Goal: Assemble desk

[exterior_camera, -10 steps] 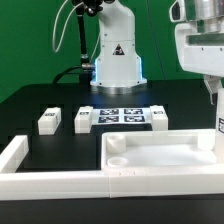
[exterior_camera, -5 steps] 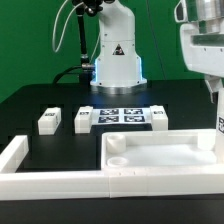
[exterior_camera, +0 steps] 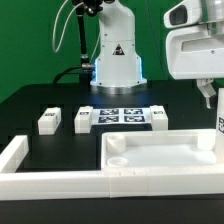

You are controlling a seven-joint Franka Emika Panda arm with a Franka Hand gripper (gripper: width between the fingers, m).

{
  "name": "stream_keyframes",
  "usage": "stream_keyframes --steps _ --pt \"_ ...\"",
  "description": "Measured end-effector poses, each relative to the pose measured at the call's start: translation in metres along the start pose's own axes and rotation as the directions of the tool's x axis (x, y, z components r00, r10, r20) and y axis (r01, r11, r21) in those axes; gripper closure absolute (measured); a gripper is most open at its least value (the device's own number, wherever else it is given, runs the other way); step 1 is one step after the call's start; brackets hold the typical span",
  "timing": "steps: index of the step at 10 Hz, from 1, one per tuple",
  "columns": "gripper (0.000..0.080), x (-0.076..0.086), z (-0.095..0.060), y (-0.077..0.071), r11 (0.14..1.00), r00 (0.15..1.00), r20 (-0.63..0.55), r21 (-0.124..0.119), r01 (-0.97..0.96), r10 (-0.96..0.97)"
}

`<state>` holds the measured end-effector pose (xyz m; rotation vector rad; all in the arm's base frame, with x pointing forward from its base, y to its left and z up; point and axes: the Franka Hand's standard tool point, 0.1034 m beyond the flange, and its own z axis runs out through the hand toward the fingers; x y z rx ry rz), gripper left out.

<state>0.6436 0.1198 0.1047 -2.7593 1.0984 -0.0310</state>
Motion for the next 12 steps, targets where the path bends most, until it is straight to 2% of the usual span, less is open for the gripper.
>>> stream_keyframes --steps 1,2,3,4,5,7,8,9,11,12 --pt "0.0151 0.0 0.0 0.0 0.996 0.996 0.0 0.0 0.084 -0.084" --pt "0.0151 0.0 -0.001 0.003 0.961 0.961 0.009 -0.033 0.276 -0.276" --pt "0.0151 0.003 -0.001 0.004 0.867 0.868 0.012 -0.055 0.496 -0.496" --pt "0.0151 0.004 0.003 0.007 0.8 0.802 0.023 -0.051 0.598 -0.597" --pt "0.0151 0.003 0.003 0.007 0.832 0.833 0.021 -0.053 0.553 -0.553" --pt "0.0403 0.004 0.004 0.007 0.837 0.839 0.021 -0.054 0.544 -0.544" --pt "0.0403 0.005 0.004 0.009 0.871 0.873 0.018 -0.058 0.487 -0.487" --pt "0.0507 0.006 0.004 0.01 0.912 0.914 0.012 -0.06 0.406 -0.406" --pt "0.0507 0.006 0.004 0.01 0.967 0.969 0.001 -0.063 0.246 -0.246" --pt "0.0507 0.005 0.004 0.011 0.996 0.998 -0.009 -0.07 0.06 -0.061"
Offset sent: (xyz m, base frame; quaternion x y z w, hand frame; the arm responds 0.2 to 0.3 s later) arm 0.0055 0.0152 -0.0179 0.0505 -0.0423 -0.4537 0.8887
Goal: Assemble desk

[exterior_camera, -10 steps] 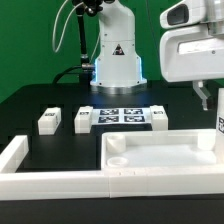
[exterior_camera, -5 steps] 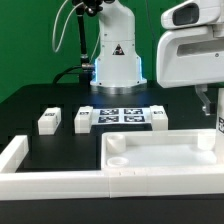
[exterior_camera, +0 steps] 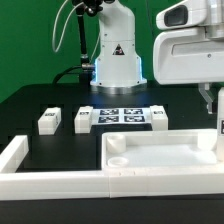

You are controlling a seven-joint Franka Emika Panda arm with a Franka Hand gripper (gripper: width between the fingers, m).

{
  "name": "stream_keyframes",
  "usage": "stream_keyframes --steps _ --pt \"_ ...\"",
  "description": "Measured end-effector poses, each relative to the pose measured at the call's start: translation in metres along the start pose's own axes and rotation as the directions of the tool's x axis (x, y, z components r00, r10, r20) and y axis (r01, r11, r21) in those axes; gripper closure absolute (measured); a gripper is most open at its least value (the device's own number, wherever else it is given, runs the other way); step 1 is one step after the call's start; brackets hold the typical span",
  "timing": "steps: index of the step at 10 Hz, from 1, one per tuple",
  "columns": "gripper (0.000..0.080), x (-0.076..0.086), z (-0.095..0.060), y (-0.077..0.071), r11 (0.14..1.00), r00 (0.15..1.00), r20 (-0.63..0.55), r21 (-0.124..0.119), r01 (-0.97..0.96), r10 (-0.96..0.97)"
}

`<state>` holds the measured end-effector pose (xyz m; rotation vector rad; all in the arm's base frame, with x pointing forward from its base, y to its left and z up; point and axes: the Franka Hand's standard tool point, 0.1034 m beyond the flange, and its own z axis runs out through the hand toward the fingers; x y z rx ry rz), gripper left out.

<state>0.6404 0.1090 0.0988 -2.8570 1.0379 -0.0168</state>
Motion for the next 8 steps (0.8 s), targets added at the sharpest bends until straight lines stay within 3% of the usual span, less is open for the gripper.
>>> stream_keyframes --steps 1,3,5,8 --pt "0.0508 -0.0025 -0.0005 -0.001 0.985 0.985 0.006 -0.01 -0.171 0.171" --pt "0.0508 -0.0008 0.0006 -0.0016 0.832 0.832 0.019 0.017 -0.555 0.555" --pt "0.0508 0.001 0.0003 -0.0011 0.673 0.673 0.06 0.021 -0.739 0.737" --pt "0.0508 0.0004 0.0005 -0.0024 0.565 0.564 0.069 0.012 -0.825 0.823"
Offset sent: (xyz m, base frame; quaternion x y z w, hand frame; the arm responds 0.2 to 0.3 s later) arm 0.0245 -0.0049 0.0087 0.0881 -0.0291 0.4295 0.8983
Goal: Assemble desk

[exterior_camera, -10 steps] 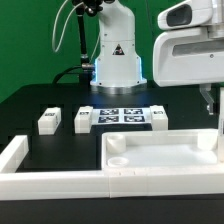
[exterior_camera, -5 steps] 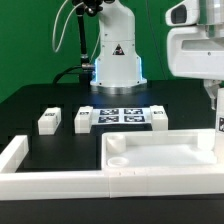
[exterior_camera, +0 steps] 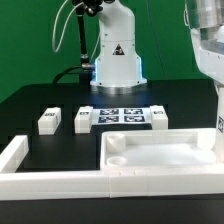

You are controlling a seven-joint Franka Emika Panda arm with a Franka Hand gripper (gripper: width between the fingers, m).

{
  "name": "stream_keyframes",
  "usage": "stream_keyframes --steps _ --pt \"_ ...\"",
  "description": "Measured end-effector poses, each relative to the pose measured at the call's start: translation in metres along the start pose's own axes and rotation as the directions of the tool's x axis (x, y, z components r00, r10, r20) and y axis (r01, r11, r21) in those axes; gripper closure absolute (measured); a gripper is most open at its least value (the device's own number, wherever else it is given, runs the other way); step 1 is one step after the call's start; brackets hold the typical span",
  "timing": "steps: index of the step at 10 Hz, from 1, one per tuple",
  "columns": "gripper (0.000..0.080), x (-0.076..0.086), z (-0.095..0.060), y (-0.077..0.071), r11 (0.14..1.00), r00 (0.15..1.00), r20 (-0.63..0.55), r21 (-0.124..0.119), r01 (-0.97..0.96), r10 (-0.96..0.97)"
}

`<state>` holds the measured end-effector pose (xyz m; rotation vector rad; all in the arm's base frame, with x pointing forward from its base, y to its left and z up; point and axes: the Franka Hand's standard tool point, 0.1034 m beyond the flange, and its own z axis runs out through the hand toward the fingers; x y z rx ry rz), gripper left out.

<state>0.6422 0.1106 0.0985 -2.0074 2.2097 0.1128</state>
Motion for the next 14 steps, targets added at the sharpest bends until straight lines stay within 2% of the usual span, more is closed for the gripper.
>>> stream_keyframes --steps 3,5,6,7,8,9,10,12,14 --pt "0.0508 -0.001 0.0 -0.001 0.991 0.991 0.002 0.006 -0.132 0.132" --pt "0.0508 0.0 0.0 -0.001 0.992 0.992 0.001 0.006 -0.124 0.124" --pt "0.033 -0.001 0.0 -0.001 0.993 0.993 0.001 0.006 -0.122 0.122" --pt "0.0213 -0.001 0.0 -0.001 0.993 0.993 0.001 0.006 -0.119 0.119" --pt "0.0213 -0.002 -0.001 -0.001 0.993 0.993 0.002 0.008 -0.116 0.116" --pt "0.0163 -0.01 -0.018 -0.005 0.995 0.996 0.015 0.029 -0.092 0.092" --pt "0.0154 -0.012 -0.037 -0.006 0.997 0.998 0.025 0.046 -0.055 0.054" --pt "0.0154 -0.011 -0.03 -0.004 0.998 0.998 0.02 0.042 -0.054 0.053" --pt "0.0151 -0.011 -0.031 -0.004 0.998 0.999 0.021 0.042 -0.051 0.05"
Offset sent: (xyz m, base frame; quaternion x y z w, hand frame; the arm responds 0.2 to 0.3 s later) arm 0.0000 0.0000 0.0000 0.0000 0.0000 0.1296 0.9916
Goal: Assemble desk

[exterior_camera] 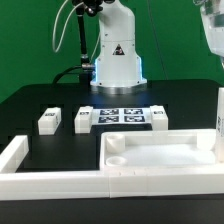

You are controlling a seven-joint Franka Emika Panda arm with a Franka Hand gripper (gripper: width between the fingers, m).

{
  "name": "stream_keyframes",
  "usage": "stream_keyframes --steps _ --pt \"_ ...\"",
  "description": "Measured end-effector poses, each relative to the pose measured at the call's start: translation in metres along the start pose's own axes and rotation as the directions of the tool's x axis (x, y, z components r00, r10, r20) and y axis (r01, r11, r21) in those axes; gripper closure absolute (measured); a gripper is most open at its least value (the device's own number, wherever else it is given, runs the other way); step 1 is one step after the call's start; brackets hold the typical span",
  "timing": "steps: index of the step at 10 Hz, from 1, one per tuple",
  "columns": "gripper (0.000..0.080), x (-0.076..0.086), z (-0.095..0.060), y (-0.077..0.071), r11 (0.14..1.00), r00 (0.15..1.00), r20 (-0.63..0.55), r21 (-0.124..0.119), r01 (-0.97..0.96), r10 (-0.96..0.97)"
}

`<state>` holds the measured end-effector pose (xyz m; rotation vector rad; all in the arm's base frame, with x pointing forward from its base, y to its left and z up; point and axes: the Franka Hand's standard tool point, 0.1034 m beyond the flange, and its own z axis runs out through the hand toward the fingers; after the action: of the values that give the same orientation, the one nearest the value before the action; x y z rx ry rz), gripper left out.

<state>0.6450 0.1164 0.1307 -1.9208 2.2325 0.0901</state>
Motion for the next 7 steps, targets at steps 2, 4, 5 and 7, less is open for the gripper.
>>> stream_keyframes --steps 2,4,5,7 --pt "0.0151 0.0 0.001 0.0 1.0 1.0 0.0 -0.001 0.002 -0.002" --pt "0.0151 0.001 -0.001 0.003 0.998 0.998 -0.001 0.004 0.069 -0.069" --pt "0.0151 0.0 -0.001 0.015 0.994 0.994 -0.003 0.004 0.106 -0.106" --pt "0.0151 -0.011 -0.01 0.046 0.953 0.953 0.012 -0.022 0.303 -0.303"
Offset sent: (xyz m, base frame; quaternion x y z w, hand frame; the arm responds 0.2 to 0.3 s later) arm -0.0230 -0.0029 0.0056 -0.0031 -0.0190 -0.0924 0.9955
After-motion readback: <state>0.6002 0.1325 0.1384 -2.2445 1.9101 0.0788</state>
